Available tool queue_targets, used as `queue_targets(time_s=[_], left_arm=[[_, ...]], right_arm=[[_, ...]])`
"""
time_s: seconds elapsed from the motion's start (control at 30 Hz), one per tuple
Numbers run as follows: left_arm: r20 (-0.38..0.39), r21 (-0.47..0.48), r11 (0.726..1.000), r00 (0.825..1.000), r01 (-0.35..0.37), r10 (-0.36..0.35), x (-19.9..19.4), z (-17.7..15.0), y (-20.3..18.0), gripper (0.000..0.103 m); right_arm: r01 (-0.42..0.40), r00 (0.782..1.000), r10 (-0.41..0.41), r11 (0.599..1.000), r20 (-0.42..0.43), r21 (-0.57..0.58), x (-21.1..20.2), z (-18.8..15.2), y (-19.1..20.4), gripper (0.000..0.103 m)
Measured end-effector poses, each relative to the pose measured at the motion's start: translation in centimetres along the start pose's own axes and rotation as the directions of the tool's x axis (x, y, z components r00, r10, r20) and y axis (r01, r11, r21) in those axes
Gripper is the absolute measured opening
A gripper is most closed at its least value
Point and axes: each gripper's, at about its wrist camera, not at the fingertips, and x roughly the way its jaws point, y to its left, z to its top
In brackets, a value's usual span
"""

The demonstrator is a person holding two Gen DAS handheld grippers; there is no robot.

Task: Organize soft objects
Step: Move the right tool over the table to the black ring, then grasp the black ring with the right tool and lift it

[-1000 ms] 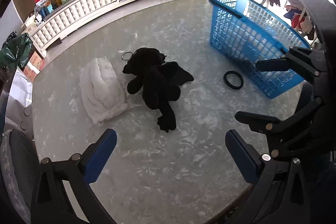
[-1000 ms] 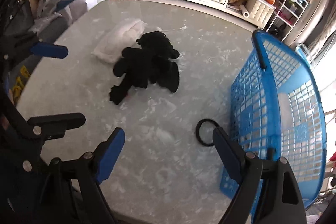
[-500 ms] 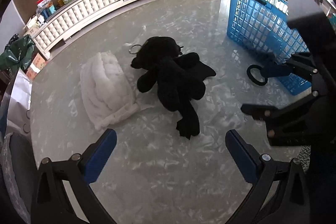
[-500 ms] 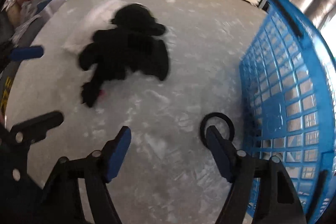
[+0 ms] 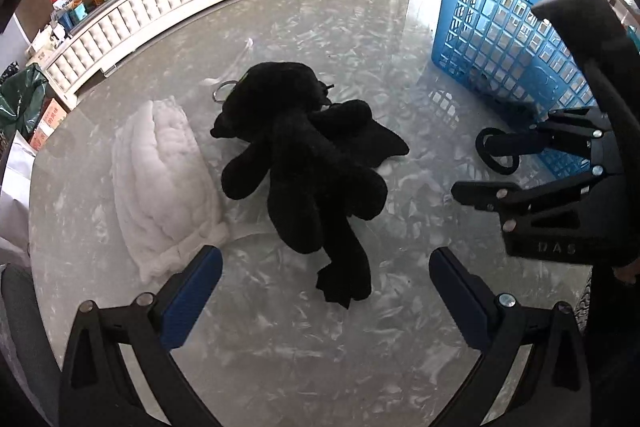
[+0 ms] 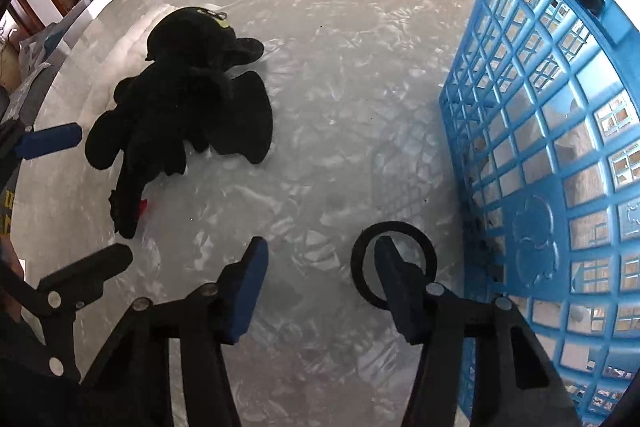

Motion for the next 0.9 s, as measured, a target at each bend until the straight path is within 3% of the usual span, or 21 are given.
queue_targets(time_s=[0.13,0.2,0.33,0.6,0.9], left_arm=[[0.004,0.003,1.000,1.000,-0.005,0.005,-0.1,-0.2,0.0,0.103],[0.008,0.004,1.000,1.000,-0.003,0.003,-0.3,-0.3,0.3,0.103],[0.008,0.008,1.000,1.000,-0.012,0.011,-0.6,-0.4,0.4,0.103],[0.007,-0.009,1.000,1.000,-0.011,0.011,-2.0,-0.2,0.3,0.103],[0.057,-0.053,0.999,0.998,0.004,-0.001,-6.0,0.3,-1.2,0.103]], right_arm=[[-0.002,1.000,0.002,1.000,0.011,0.005,-0.3,0.2,-0.5,0.037],[-0.008,1.000,0.008,1.000,0.016,0.000,-0.6,-0.2,-0.2,0.019],[-0.013,1.000,0.013,1.000,0.024,-0.015,-0.8,-0.6,-0.2,0.006],[-0.027,0.999,0.028,0.999,0.033,-0.026,-1.6,-1.1,0.4,0.004],[-0.076,0.991,0.082,0.995,0.108,-0.062,-6.8,-2.3,0.9,0.004]])
